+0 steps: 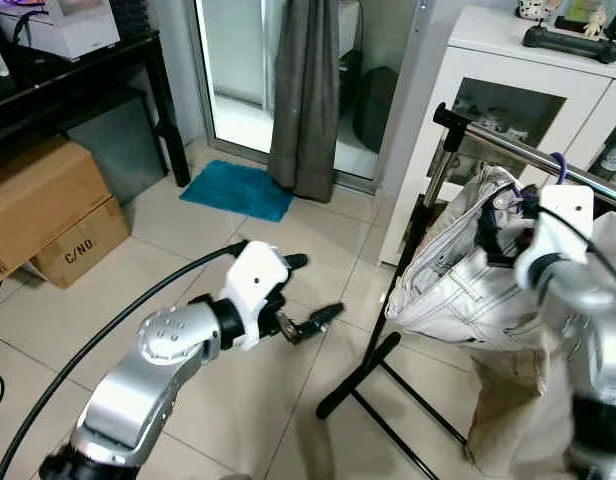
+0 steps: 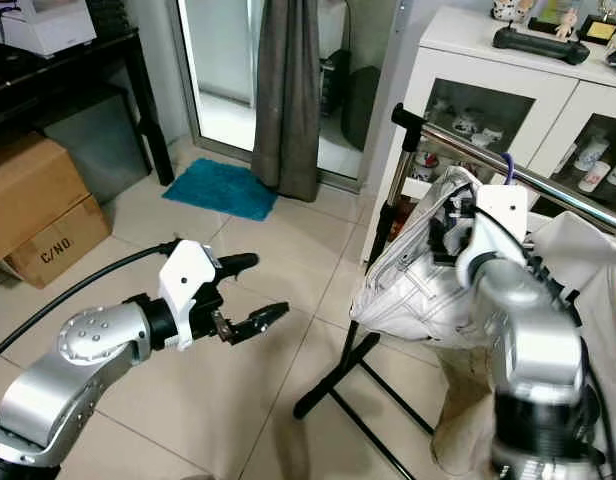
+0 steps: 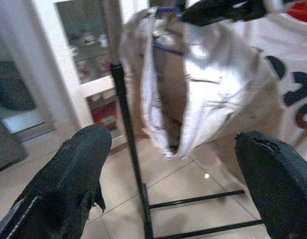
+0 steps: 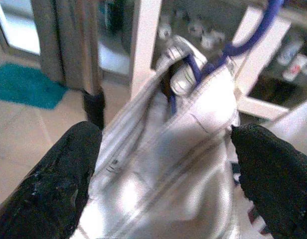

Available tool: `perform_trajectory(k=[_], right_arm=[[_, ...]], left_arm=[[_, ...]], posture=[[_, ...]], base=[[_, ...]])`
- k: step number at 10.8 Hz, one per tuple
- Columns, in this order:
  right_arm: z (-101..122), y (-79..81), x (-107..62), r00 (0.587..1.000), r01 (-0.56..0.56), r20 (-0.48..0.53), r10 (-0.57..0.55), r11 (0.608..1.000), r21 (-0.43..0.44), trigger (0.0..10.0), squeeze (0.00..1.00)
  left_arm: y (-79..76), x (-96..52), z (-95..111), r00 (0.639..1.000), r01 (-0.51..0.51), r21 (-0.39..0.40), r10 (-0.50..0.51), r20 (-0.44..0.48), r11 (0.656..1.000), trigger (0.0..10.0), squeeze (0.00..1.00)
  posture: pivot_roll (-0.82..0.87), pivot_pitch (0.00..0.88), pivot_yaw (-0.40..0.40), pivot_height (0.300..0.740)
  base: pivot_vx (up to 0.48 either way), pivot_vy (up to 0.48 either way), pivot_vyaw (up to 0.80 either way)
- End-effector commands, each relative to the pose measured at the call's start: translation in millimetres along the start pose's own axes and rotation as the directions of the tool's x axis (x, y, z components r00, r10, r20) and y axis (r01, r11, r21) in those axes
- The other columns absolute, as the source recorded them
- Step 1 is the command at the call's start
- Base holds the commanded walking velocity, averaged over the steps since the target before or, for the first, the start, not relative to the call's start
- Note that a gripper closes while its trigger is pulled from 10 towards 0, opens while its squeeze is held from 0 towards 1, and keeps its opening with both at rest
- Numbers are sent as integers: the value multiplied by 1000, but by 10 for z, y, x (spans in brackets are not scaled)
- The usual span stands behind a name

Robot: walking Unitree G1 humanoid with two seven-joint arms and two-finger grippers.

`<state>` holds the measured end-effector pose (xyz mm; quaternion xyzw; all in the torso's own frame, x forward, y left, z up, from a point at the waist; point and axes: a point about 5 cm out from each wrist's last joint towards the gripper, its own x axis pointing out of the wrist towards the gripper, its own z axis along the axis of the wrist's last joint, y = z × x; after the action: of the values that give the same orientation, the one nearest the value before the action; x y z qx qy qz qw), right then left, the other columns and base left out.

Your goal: Hang hanger

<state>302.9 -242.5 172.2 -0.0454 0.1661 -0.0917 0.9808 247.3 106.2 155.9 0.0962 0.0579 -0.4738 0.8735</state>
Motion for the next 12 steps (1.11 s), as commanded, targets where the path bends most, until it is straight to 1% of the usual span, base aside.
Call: perform_trajectory(k=[1,2,3,4,5,6,7,9,10,12], right_arm=[[23,-81,59,1000,-5,-20,6,1000,18,10000,0],[27,-125,132,999,-21,-46,22,999,30,9176,0],[4,-169,215,995,-41,-85,43,999,20,8039,0],[-7,-194,264,993,-59,-101,61,998,20,4824,0],[-35,-216,382,982,-97,-156,102,995,38,1922,0],[-41,-219,434,979,-95,-178,100,995,39,1490,0],[-50,-216,488,975,-88,-202,96,995,50,0,0],[-70,-176,608,960,-102,-252,118,992,76,0,0],[-80,-166,646,957,-105,-261,126,990,95,0,0],[-102,-174,671,952,-110,-273,137,988,112,0,0]], left_arm=[[-33,18,74,999,41,29,-42,20,999,10000,980],[-27,21,80,998,51,32,-52,19,998,10000,973],[-15,22,79,998,58,39,-59,14,998,10000,965],[-11,22,79,998,64,41,-64,12,997,10000,957],[-12,17,72,997,77,42,-77,8,996,10000,957],[-12,19,70,997,81,43,-81,6,996,10000,961],[-10,21,67,996,84,45,-84,3,995,10000,957],[-30,12,58,994,110,45,-109,-7,993,10000,957],[-46,13,64,992,126,45,-126,-5,991,10000,957],[-68,7,80,988,152,40,-153,2,988,10000,957]], posture=[[59,0,-58,740],[57,0,-58,740],[56,0,-59,740],[57,0,-59,740],[56,0,-58,740],[56,0,-61,740],[59,0,-65,740],[61,0,-72,740],[63,0,-74,740],[66,0,-78,740]], base=[[0,0,0],[0,0,0],[0,0,0],[0,0,0],[0,0,0],[0,0,0],[0,0,0],[0,0,0],[0,0,0],[0,0,0]])
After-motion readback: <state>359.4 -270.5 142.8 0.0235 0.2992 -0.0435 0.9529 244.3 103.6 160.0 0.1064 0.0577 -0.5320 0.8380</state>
